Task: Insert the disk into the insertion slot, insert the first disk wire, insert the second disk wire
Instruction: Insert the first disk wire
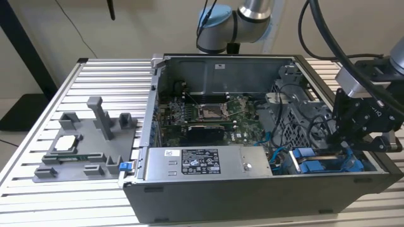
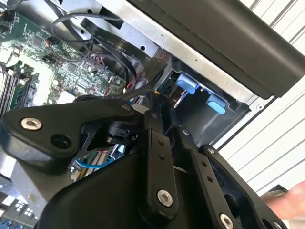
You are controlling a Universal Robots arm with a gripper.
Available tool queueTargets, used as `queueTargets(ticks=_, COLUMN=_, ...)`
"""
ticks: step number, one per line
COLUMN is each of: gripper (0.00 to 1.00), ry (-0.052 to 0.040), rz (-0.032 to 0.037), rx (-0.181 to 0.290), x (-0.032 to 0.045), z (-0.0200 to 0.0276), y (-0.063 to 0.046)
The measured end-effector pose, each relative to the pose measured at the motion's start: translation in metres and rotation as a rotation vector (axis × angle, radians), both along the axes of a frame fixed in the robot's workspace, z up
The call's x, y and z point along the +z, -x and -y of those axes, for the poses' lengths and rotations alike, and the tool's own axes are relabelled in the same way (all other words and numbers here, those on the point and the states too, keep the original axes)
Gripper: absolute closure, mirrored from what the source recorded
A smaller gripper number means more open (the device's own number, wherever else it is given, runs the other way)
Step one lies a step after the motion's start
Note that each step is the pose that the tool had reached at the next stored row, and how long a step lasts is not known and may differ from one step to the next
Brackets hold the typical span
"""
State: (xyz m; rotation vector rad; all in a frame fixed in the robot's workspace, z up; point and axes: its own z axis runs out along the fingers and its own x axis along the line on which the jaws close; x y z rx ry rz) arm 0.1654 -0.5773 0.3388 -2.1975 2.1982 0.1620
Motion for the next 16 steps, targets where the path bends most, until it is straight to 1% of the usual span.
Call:
queueTargets(ticks=5, gripper=1.0, ry=-0.0005, rz=-0.001, rx=0.0, x=-0.0012, z=0.0, y=-0.0003)
queueTargets(ticks=7, gripper=1.0, ry=-0.0024, rz=-0.0022, rx=0.0, x=0.0002, z=0.0002, y=-0.0003)
queueTargets(ticks=10, gripper=1.0, ry=-0.0054, rz=-0.0031, rx=0.0, x=0.0034, z=0.0016, y=-0.0003)
queueTargets(ticks=11, gripper=1.0, ry=-0.0065, rz=-0.0032, rx=0.0, x=0.0035, z=0.0022, y=-0.0003)
queueTargets(ticks=16, gripper=1.0, ry=-0.0067, rz=-0.0032, rx=0.0, x=0.0026, z=0.0049, y=-0.0003)
